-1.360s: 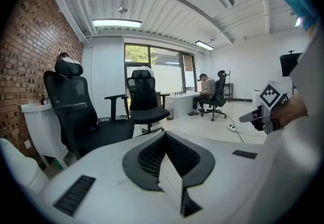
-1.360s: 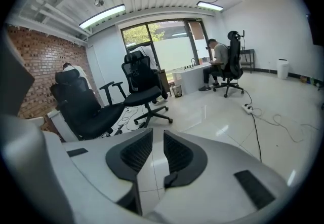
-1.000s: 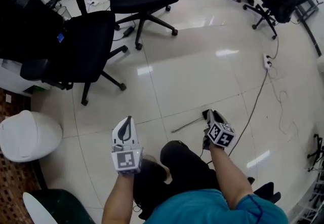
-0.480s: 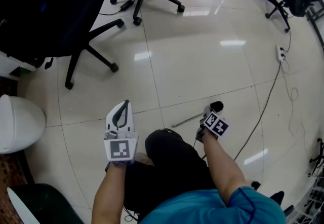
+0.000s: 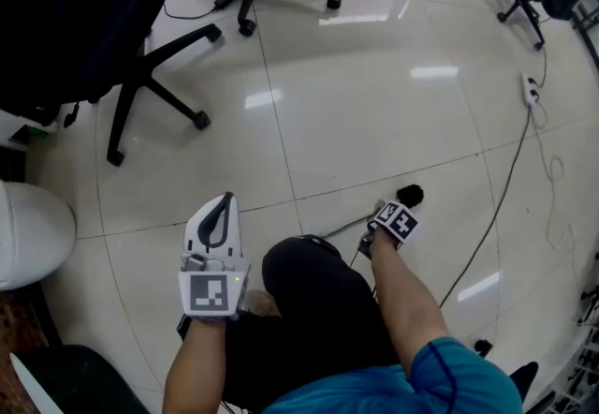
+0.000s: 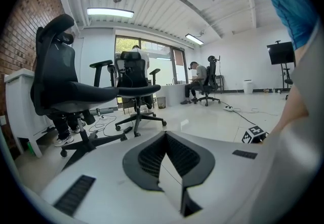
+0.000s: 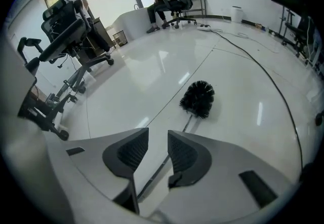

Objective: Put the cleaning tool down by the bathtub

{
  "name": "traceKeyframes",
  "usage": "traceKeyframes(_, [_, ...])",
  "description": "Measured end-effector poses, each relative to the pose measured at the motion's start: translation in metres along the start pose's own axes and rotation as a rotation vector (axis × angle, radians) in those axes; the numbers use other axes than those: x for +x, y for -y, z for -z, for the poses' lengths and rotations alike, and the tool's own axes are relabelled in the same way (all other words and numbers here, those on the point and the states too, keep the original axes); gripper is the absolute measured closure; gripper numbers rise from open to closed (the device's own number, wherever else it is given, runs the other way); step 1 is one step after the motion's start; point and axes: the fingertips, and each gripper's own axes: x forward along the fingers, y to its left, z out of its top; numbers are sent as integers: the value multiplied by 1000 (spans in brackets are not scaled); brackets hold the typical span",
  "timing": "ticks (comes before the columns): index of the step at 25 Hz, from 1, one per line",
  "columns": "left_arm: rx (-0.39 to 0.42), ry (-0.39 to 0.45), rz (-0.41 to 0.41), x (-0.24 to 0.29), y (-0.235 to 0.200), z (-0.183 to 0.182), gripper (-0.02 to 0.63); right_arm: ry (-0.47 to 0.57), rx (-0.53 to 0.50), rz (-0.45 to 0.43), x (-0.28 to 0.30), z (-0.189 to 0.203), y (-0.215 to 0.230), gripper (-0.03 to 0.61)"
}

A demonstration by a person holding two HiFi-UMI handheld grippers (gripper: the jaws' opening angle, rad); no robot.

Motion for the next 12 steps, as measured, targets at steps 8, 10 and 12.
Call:
traceKeyframes(8, [50, -57, 75, 12, 20, 18, 615, -89, 39, 56, 48, 28, 17, 430])
traceKeyframes(10, [9, -57, 69, 14, 17, 18, 615, -83, 29, 62, 57, 28, 18, 430])
traceKeyframes(12, [-6, -51, 63, 14, 14, 15, 615, -67, -1, 64, 62, 25, 17, 431])
